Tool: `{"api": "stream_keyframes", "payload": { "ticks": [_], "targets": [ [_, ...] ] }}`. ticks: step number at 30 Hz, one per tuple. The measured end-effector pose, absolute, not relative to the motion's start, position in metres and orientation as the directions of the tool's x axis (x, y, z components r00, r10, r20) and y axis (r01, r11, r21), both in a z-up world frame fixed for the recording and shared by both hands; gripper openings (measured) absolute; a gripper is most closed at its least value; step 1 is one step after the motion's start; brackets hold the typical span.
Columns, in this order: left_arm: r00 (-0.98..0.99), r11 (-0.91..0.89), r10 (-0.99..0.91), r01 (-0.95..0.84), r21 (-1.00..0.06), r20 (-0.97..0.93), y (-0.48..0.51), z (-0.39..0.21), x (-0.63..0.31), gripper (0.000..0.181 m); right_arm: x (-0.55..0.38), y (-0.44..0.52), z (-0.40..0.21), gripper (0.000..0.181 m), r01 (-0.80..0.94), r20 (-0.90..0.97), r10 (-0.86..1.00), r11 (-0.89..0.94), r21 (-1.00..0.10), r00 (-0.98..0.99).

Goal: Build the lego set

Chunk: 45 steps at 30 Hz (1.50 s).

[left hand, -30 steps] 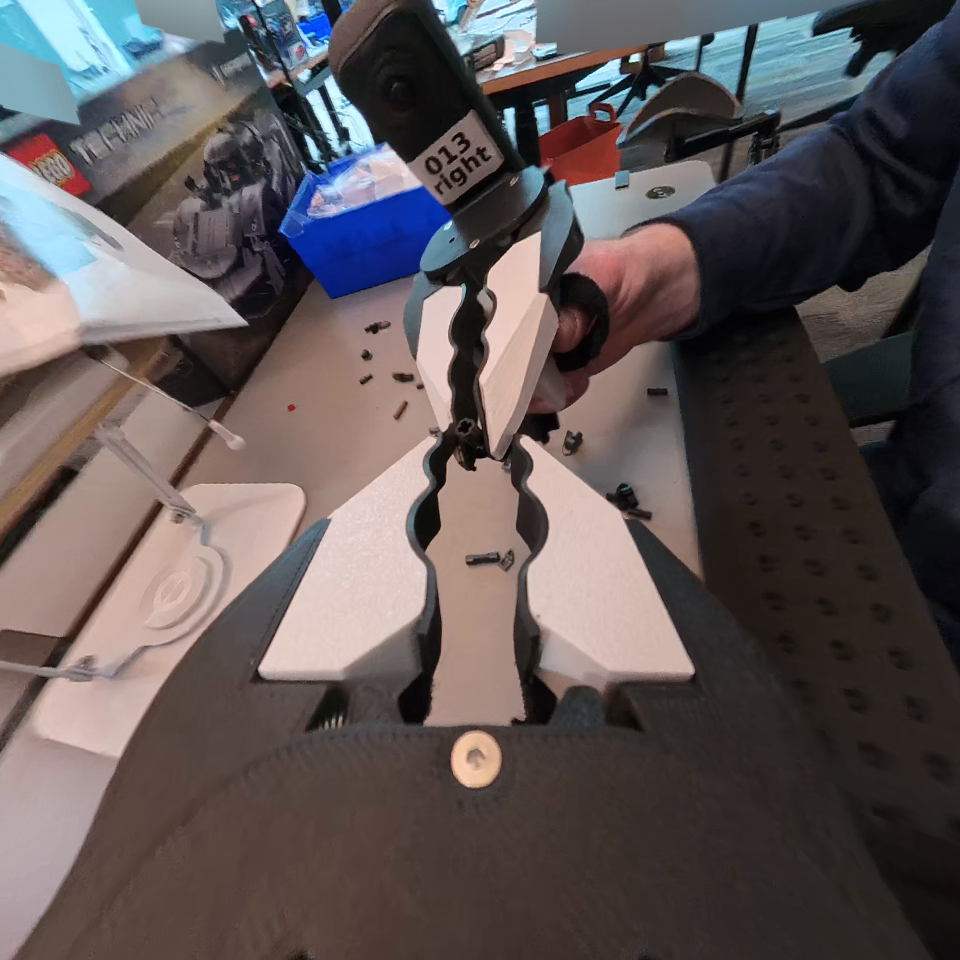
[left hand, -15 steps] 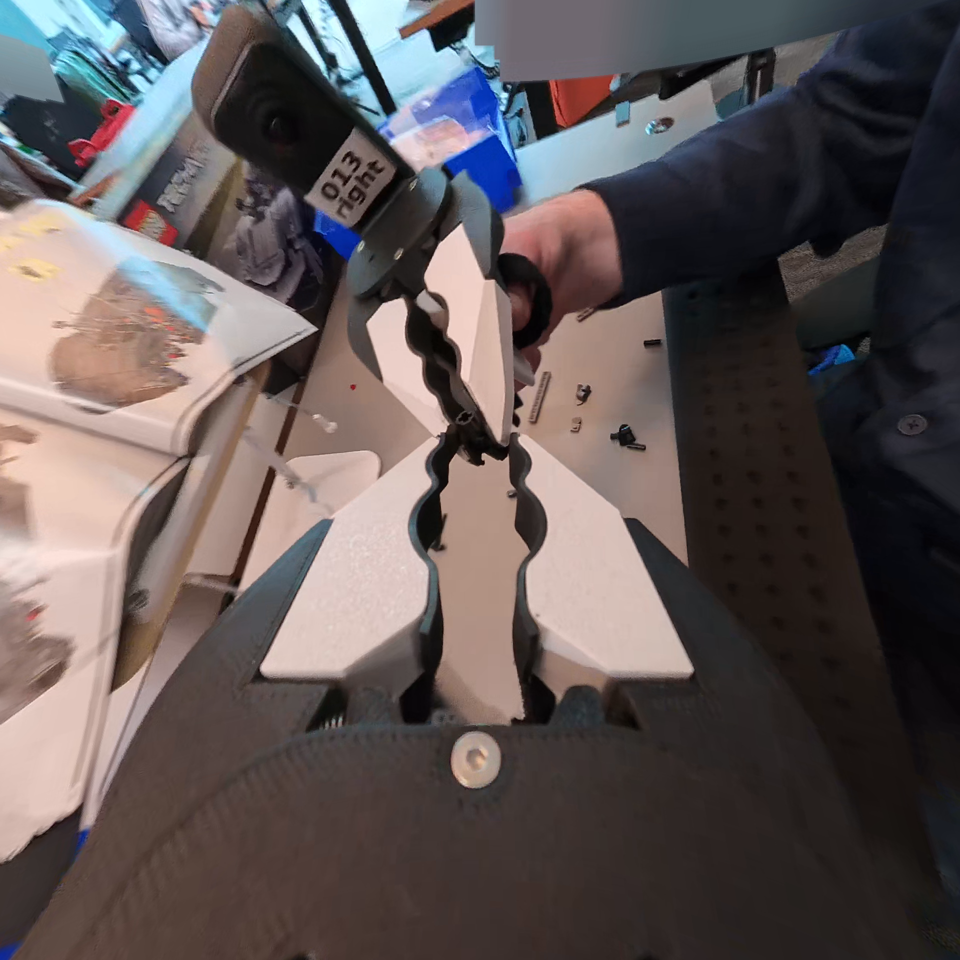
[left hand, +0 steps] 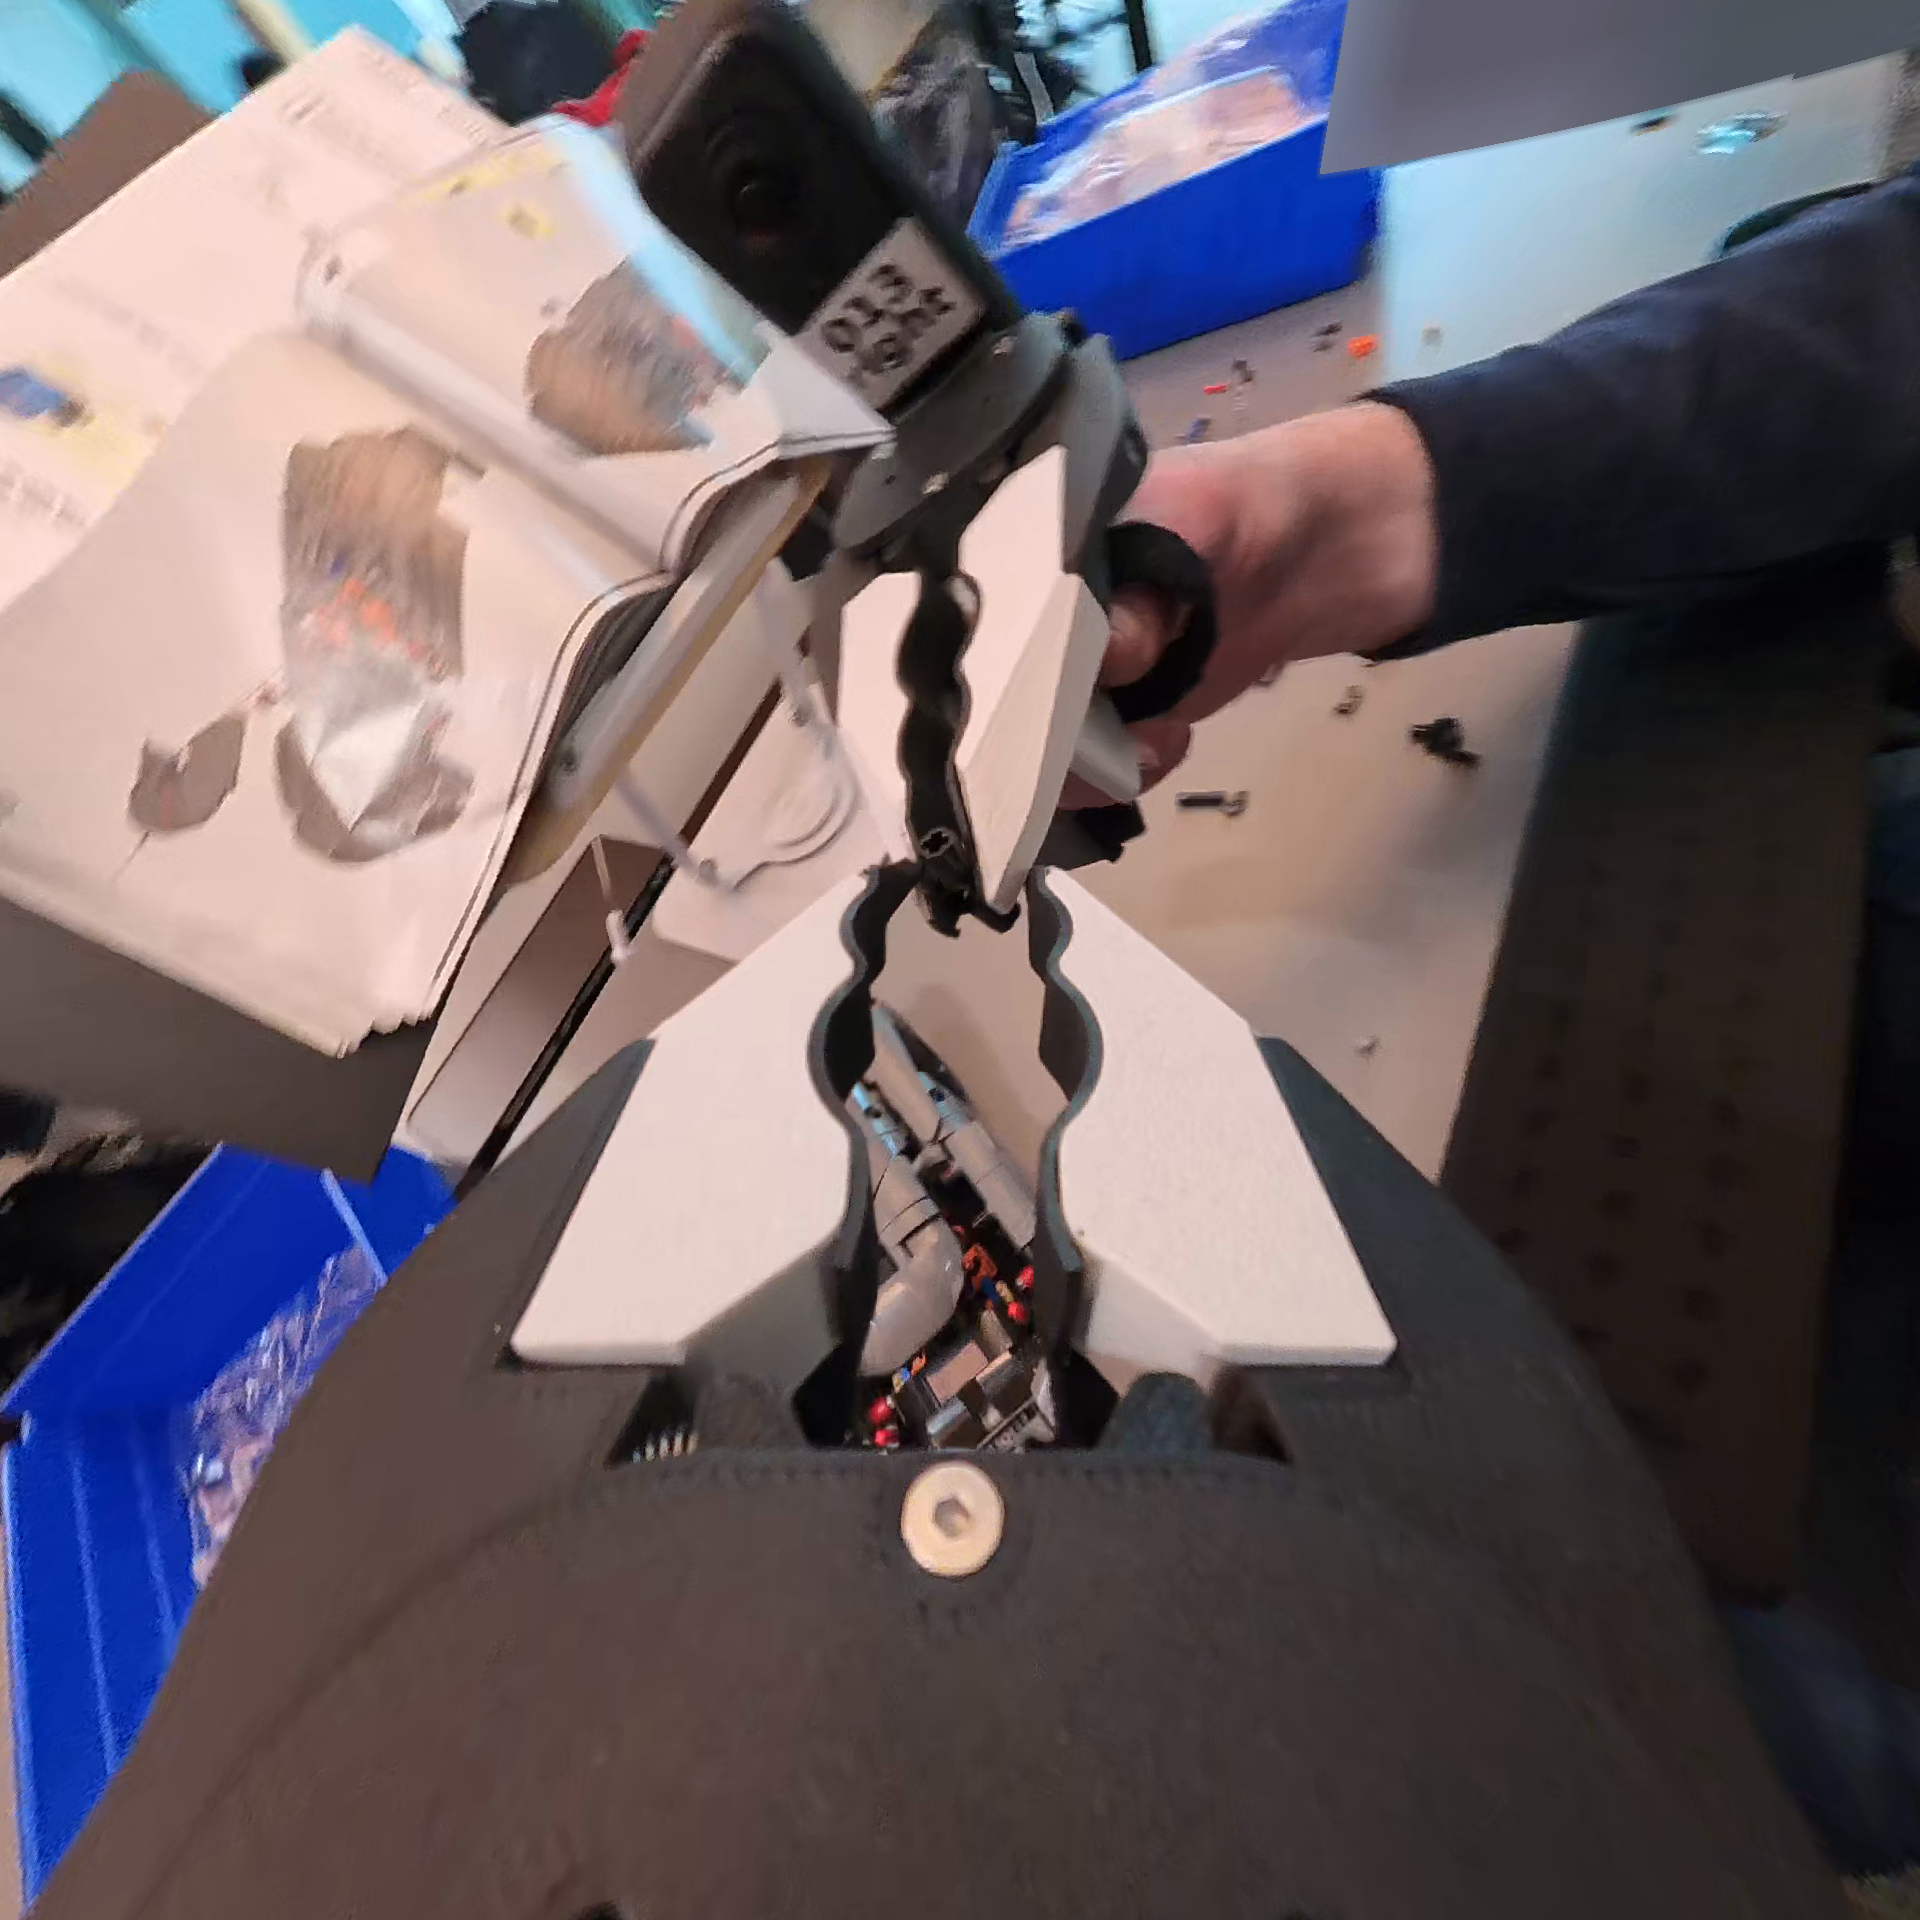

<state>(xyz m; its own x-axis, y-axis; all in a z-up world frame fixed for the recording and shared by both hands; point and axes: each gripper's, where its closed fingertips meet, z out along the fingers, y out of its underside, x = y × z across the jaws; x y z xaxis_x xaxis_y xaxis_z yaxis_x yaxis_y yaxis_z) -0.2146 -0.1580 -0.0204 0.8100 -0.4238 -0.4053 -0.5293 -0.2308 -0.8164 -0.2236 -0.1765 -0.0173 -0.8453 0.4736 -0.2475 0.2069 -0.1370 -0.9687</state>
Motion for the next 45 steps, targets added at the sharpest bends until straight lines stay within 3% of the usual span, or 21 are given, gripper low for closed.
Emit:
{"api": "stream_keyframes", "payload": {
  "ticks": [8, 13, 18, 24, 27, 35, 45],
  "targets": [
    [0.884, -0.192, -0.216, -0.454, -0.87, -0.414, -0.152, -0.043, -0.245, 0.03, -0.244, -0.16, -0.041, 0.006, 0.216, -0.291, 0.551, -0.198, -0.956, -0.782],
    [0.849, -0.223, -0.062, -0.524, -0.822, -0.525, -0.146, -0.055, -0.26, 0.035, -0.251, -0.15, -0.04, 0.006, 0.221, -0.351, 0.554, -0.289, -0.931, -0.755],
    [0.791, -0.213, 0.04, -0.59, -0.779, -0.61, -0.144, -0.055, -0.258, 0.027, -0.254, -0.145, -0.043, 0.006, 0.244, -0.404, 0.53, -0.347, -0.906, -0.746],
    [0.743, -0.243, 0.055, -0.637, -0.731, -0.666, -0.136, -0.066, -0.249, 0.024, -0.257, -0.153, -0.048, 0.006, 0.264, -0.434, 0.518, -0.37, -0.891, -0.737],
    [0.721, -0.278, 0.104, -0.64, -0.716, -0.685, -0.135, -0.067, -0.258, 0.014, -0.259, -0.156, -0.051, 0.006, 0.259, -0.435, 0.538, -0.372, -0.891, -0.722],
    [0.758, -0.281, 0.151, -0.582, -0.763, -0.634, -0.134, -0.071, -0.259, 0.002, -0.263, -0.157, -0.051, 0.006, 0.227, -0.415, 0.605, -0.365, -0.903, -0.679],
    [0.883, -0.19, 0.077, -0.443, -0.876, -0.463, -0.137, -0.074, -0.255, 0.0, -0.261, -0.158, -0.053, 0.006, 0.246, -0.402, 0.583, -0.33, -0.911, -0.707]
  ]
}}
